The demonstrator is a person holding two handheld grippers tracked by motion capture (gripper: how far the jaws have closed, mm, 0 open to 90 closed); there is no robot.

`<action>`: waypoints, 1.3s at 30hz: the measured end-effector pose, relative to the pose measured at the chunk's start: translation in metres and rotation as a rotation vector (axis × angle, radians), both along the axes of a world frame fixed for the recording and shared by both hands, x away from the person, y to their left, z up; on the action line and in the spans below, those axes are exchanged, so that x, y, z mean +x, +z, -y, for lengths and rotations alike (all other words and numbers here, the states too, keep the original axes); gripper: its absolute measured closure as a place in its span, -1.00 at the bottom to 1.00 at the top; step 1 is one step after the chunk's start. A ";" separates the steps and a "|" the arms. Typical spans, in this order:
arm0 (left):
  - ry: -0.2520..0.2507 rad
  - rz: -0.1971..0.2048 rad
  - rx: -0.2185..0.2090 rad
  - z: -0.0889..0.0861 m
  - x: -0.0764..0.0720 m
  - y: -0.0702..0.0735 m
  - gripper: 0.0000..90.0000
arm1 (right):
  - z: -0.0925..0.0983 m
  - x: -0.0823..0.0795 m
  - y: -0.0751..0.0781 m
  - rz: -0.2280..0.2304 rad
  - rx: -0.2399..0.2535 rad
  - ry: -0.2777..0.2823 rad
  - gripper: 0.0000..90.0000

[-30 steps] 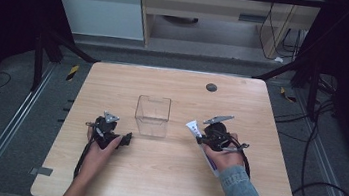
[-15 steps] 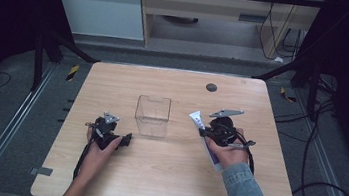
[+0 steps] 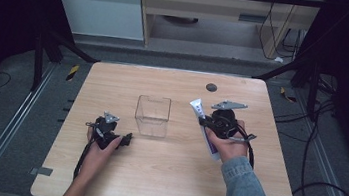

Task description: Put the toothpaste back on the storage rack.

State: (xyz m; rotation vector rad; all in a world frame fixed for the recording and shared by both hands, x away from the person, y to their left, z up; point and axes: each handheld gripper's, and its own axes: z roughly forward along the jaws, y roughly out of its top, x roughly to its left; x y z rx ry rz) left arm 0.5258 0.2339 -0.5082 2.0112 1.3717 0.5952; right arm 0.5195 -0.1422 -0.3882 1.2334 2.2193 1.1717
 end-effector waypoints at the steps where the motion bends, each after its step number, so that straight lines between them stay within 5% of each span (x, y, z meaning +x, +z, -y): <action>1: 0.000 0.000 0.000 0.000 0.000 0.000 -1.00 | 0.000 0.002 0.003 0.025 -0.003 0.005 0.77; 27: 0.015 0.002 0.001 0.003 0.001 0.000 -1.00 | -0.027 0.017 0.027 0.084 0.038 0.019 0.77; 39: 0.026 0.000 0.002 0.004 0.001 0.000 -1.00 | -0.038 0.029 0.055 0.146 0.066 0.014 0.77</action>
